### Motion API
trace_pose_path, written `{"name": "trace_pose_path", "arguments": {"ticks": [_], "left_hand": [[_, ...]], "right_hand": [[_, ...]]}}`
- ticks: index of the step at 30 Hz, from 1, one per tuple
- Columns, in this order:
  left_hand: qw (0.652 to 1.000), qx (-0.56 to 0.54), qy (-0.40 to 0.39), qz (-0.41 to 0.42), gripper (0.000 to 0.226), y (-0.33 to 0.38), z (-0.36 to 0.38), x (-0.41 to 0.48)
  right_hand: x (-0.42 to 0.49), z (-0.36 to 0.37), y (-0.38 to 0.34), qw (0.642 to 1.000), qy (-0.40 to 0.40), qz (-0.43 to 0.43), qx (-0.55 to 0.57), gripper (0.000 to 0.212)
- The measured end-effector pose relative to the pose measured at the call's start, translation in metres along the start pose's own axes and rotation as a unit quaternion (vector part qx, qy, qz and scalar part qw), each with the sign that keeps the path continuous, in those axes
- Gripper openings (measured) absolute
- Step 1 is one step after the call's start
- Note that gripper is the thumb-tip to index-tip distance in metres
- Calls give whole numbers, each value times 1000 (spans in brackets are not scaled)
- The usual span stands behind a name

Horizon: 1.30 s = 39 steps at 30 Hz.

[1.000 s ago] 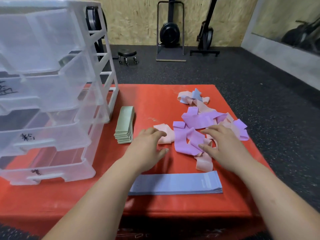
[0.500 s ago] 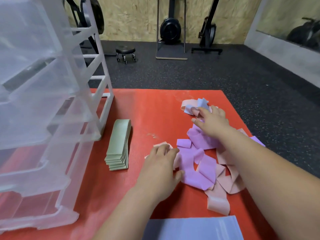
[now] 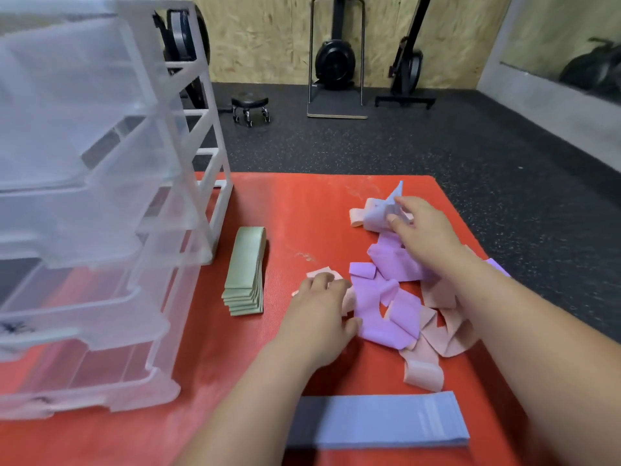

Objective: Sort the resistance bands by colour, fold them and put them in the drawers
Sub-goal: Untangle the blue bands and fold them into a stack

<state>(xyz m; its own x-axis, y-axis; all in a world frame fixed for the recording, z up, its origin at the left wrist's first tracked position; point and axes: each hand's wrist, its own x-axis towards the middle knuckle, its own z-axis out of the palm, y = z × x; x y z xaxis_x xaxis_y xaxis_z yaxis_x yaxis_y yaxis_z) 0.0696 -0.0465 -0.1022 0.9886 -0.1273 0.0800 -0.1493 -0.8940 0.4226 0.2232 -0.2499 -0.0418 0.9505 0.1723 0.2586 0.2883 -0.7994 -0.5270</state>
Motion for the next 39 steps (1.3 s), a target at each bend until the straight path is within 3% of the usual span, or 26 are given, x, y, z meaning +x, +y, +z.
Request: {"name": "trace_pose_path", "arguments": {"ticks": [2,6,15,19,24,28,29,33,39], "left_hand": [[1000,-10,8,0,63,4,-3,-5],[999,-38,24,0,64,11,-12,-18],[998,-51,26,-1,62,14,-25,-50],[998,-56,23,3,60,15,-27,-58],[998,-59,31,9,56,12,-29,-61],[995,-80,61,16,50,7,-31,-56],[993,-91,71,15,48,6,-32,-54],[990,-115,87,14,45,6,-34,-44],[982,-162,95,6,46,4,-35,-32]], "right_hand": [[-6,-28,-14,996,75,-15,51,41],[-18,-81,-40,996,67,-18,53,38],[-90,-121,-64,956,172,-12,238,35],[-124,-102,-53,959,116,37,255,24],[-159,-72,-52,933,120,72,332,22],[-165,-68,-55,860,191,48,471,20],[-164,-65,-53,858,186,54,476,19],[-163,-35,-31,912,88,139,376,20],[-155,-28,-29,913,48,135,382,14]]}}
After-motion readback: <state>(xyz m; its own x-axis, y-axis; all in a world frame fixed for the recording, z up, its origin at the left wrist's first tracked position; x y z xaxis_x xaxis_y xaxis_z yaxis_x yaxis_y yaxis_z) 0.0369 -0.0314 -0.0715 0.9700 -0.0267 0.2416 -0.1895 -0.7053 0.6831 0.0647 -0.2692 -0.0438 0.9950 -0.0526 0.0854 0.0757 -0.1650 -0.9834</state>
